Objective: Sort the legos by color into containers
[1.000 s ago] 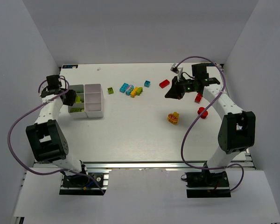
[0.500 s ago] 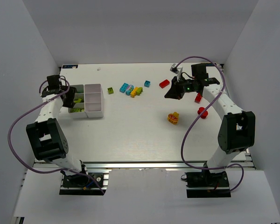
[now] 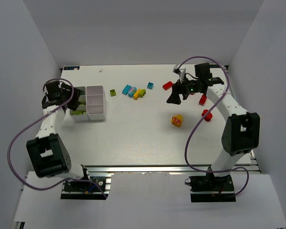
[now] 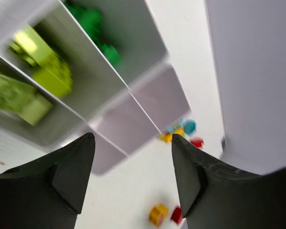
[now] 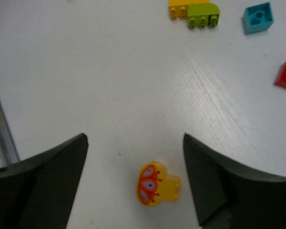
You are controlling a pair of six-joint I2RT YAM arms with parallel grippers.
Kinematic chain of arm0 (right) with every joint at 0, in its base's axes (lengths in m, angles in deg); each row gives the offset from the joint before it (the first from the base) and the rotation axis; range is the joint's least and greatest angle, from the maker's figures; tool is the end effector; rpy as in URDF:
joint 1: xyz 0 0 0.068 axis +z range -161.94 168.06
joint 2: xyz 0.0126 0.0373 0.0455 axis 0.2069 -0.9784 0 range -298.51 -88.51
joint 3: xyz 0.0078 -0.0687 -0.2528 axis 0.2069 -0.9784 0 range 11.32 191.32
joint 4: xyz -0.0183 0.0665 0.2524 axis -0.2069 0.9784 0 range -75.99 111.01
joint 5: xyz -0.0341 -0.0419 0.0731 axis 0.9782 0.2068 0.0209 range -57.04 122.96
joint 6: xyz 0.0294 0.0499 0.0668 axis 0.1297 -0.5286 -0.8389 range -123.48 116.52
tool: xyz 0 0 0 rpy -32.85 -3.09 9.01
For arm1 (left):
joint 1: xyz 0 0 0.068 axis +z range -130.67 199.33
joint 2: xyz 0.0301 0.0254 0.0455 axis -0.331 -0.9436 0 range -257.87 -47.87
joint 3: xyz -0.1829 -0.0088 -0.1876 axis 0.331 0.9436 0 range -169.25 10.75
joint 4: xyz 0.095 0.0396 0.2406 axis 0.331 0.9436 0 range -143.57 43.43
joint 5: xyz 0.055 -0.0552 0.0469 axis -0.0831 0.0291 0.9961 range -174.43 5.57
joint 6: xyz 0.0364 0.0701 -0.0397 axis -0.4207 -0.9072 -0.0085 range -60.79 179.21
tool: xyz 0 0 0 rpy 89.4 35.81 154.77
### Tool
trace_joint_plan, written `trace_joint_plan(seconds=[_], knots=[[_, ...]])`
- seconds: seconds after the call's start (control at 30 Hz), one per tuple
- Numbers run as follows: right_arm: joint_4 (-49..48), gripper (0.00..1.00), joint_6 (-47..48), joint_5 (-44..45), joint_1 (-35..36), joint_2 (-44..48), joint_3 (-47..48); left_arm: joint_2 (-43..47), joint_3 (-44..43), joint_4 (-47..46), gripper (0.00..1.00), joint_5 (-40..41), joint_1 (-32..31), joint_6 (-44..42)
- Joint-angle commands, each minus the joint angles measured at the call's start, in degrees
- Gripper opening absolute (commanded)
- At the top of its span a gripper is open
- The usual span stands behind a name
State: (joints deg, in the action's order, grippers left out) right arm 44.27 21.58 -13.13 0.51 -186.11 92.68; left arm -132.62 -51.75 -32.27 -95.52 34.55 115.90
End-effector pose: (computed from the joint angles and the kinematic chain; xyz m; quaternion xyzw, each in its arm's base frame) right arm 0.3727 0.1402 0.2600 -0.4122 0.7627 0.3239 0.3788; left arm 0.3475 0.0789 0.2239 -0.5061 0.7628 -0.2220 0.3356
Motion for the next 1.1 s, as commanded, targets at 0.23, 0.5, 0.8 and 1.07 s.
trace_joint_plan(seconds=[0.23, 0.5, 0.8, 1.07], knots=[[3.23, 0.89, 7.72, 11.28, 4.68, -12.34, 17.51, 17.68, 14.07, -12.69, 0.90, -18.79, -4.76, -9.57], [-6.25, 0.90, 37.12, 2.67, 9.08, -16.04, 12.78, 27.61, 22.24, -13.74, 0.91, -14.40, -16.52, -8.26], [-16.90, 0.89, 25.57, 8.02, 13.21, -31.32, 28.56, 41.15, 31.73, -10.85, 0.91, -8.78, -18.39, -2.63], [-21.12, 0.89, 22.06, 12.85, 16.47, -38.62, 32.98, 48.97, 33.93, -3.64, 0.91, -5.96, -18.39, -1.23]])
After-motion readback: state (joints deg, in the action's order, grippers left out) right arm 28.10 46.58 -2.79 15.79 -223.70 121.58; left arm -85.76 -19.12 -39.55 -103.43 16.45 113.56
